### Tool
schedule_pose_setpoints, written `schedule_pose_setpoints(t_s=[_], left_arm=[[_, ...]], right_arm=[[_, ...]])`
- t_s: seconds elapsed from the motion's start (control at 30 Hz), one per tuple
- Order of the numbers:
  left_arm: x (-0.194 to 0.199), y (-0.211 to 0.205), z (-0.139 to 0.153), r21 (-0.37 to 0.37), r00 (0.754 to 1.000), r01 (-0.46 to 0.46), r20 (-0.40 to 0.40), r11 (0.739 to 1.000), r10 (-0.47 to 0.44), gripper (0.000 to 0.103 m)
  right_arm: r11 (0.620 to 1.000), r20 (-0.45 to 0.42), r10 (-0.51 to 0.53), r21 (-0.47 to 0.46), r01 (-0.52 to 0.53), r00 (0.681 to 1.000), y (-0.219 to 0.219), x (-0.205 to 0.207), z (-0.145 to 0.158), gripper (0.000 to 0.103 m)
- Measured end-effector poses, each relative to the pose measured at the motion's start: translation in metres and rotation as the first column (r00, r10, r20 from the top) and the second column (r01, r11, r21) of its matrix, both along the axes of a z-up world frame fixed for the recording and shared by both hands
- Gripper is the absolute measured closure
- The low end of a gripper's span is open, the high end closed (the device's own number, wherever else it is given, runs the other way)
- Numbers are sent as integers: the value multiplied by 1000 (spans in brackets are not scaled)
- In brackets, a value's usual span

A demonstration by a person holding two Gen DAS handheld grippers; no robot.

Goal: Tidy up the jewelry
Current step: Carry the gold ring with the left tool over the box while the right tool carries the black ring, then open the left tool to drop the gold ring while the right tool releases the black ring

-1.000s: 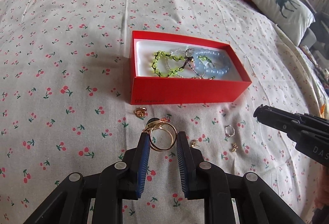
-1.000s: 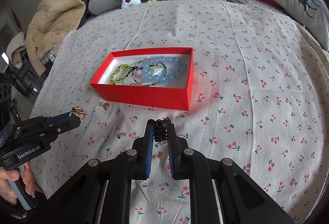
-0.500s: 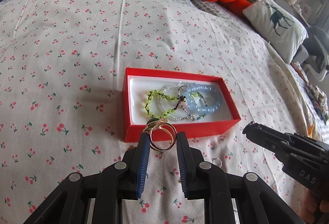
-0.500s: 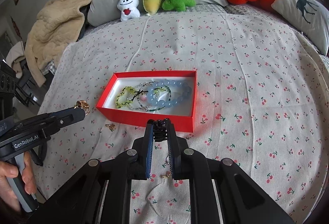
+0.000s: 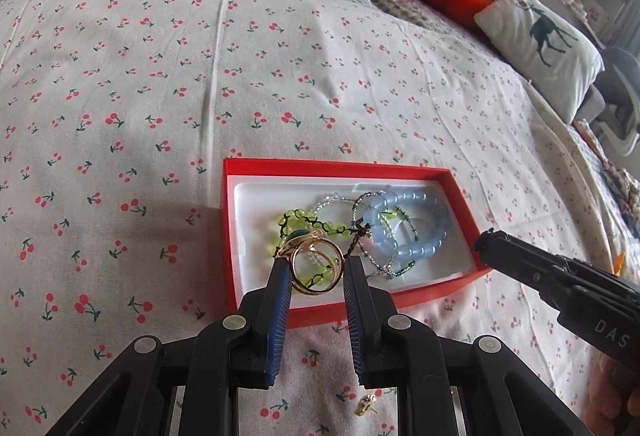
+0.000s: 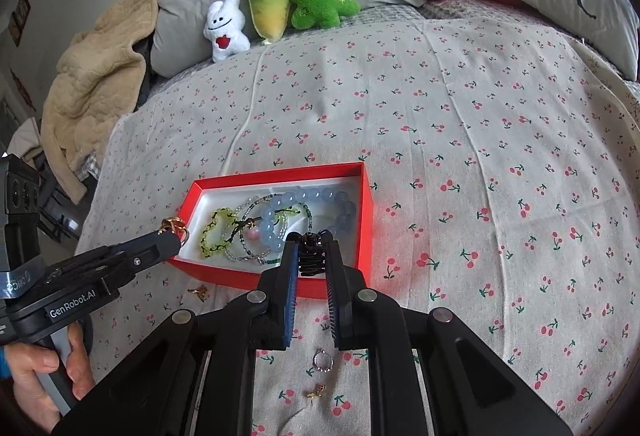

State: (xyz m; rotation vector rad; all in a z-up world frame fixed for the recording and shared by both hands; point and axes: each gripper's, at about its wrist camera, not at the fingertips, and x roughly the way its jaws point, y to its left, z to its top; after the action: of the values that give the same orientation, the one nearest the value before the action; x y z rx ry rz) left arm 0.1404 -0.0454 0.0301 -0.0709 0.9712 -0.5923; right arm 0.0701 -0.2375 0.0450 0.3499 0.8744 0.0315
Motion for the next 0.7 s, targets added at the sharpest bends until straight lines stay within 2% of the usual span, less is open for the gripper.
schedule_pose_setpoints(t_s=[0.27,0.37,0.47,0.7], left_arm=[[2,-19,-8,55,999,15,48,998,-18,80],[0,-21,-6,76,997,8,70,997,-14,68],[-2,-17,-4,88,996,-19,89,996,11,62],[-8,-15,2,111,993,-43,116,993,30,57]], right_arm=[[1000,-2,18,19,-18,1000,3,14,-9,89],[1000,-10,15,24,-15,1000,1,18,-13,89],[999,-16,11,32,-10,1000,-1,24,-16,89],[997,31,1,75,-3,1000,-3,43,-8,89]])
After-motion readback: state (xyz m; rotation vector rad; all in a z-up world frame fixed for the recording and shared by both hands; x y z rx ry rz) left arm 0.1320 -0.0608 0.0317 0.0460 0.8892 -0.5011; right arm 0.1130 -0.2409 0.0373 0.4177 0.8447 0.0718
